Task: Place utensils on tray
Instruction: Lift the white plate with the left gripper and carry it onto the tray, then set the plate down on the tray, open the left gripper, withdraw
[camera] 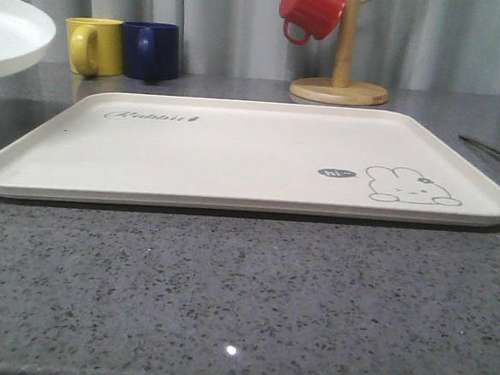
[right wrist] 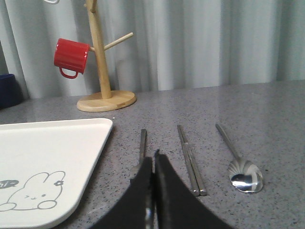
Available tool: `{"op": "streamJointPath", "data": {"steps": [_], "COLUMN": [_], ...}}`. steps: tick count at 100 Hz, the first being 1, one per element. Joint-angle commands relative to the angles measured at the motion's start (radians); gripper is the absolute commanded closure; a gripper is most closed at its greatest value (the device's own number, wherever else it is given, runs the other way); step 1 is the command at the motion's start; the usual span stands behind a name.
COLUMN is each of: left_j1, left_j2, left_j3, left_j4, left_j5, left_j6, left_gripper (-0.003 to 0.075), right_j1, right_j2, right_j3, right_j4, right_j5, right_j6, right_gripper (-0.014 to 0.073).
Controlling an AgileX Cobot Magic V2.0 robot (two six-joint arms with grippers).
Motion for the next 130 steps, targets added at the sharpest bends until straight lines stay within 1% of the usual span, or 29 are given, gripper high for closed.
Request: {"op": "streamJointPath", "data": {"steps": [1, 19, 37, 59, 76, 114, 121, 130], "left_j1": [-0.054, -0.200, -0.339, -0.441, -0.476, -0.478, -0.478, -0.478], "left_j2": [-0.041, -0.029, 0.063, 0.188, 0.257, 0.303, 0.303, 0.303], "left_j3": [-0.032, -0.035, -0.115, -0.220, -0.229, -0.229, -0.229, -0.229], "left_j4": [-0.076, -0.076, -0.071, -0.064, -0.044, -0.039, -0.039, -0.039], "left_j5": [-0.014, -0.057, -0.055, -0.018, -0.013, -0.008, -0.008, -0.008], "left_j6": [0.017, 0.017, -0.011, -0.037, -0.055, -0.055, -0.055, -0.055], "left_gripper": [0.0739, 0.0740, 0.0740, 0.0740, 0.0740, 0.0734, 0.0694, 0.0598], "right_j1": [-0.004, -0.004, -0.004, -0.004, -0.004, -0.004, -0.004, -0.004], "right_j2": [-0.015, -0.015, -0.015, -0.015, -0.015, -0.015, -0.015, -0.015], "right_j3": [0.003, 0.003, 0.003, 0.003, 0.003, 0.003, 0.003, 0.003], "right_j4": [0.002, 0.002, 0.002, 0.002, 0.002, 0.002, 0.002, 0.002], "right_j5": [-0.083, -0.083, -0.083, -0.083, -0.083, -0.083, -0.083, -0.083], "right_j6": [-0.005, -0.005, -0.005, -0.005, -0.005, -0.005, -0.005, -0.005], "right_gripper": [0.0662, 0.0662, 0.0662, 0.0662, 0.0662, 0.0662, 0.0662, 0.0662]}}
